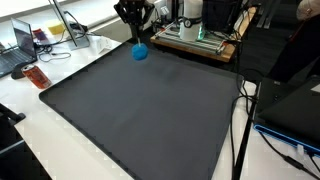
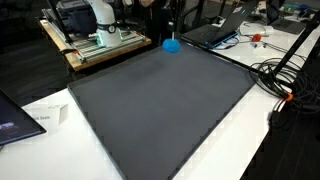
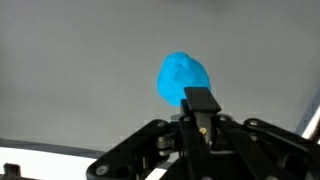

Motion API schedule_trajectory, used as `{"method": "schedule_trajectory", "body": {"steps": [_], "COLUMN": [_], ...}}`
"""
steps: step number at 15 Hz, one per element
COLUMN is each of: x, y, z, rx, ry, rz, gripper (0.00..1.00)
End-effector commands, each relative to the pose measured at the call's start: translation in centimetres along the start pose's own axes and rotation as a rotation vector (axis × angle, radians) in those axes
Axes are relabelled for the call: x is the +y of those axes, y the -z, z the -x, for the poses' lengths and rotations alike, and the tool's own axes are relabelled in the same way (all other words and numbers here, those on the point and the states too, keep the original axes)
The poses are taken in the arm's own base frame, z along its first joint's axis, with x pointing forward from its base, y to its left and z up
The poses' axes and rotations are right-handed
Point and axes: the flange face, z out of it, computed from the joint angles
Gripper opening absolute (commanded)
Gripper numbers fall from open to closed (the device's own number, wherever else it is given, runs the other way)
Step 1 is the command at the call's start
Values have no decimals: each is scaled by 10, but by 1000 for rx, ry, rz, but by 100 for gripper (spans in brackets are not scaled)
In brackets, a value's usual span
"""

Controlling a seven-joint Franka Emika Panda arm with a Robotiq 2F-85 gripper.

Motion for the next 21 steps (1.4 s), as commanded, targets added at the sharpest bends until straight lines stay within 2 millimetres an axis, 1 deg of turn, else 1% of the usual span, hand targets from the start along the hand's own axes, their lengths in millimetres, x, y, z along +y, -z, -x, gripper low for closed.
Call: {"method": "schedule_trajectory", "body": {"steps": [1, 2, 3, 4, 5, 6, 7, 8, 9, 10, 11, 12, 13, 14, 15, 16, 17, 18, 19, 20, 21], "x": [5, -4, 4, -7, 6, -5, 4, -7, -1, -9, -6, -14, -17, -12, -19, -4, -16, -2, -11, -3, -6], "y": [-1, 13, -1, 13, -2, 14, 1, 15, 5, 13, 8, 17, 17, 12, 17, 10, 19, 9, 15, 10, 11], "z": [-2, -2, -3, -4, -3, -4, -3, -5, -5, -7, -6, -7, -8, -9, -10, -8, -9, -8, -8, -6, -6], "rx": [-42, 82, -53, 78, -48, 89, -48, 88, -27, 58, -27, 74, 55, 18, 36, 7, 49, -7, 5, -27, -27], "ry": [-57, 47, -71, 59, -75, 53, -79, 56, -42, 57, -21, 85, 72, 40, 62, -18, 67, -44, 12, -49, -37], "rz": [78, -93, 111, -97, 115, -92, 117, -86, 67, -77, 46, -103, -95, -45, -78, 67, -77, 104, 8, 98, 64], "gripper": [3, 3, 3, 3, 3, 3, 3, 3, 3, 3, 3, 3, 3, 3, 3, 3, 3, 3, 3, 3, 3]}}
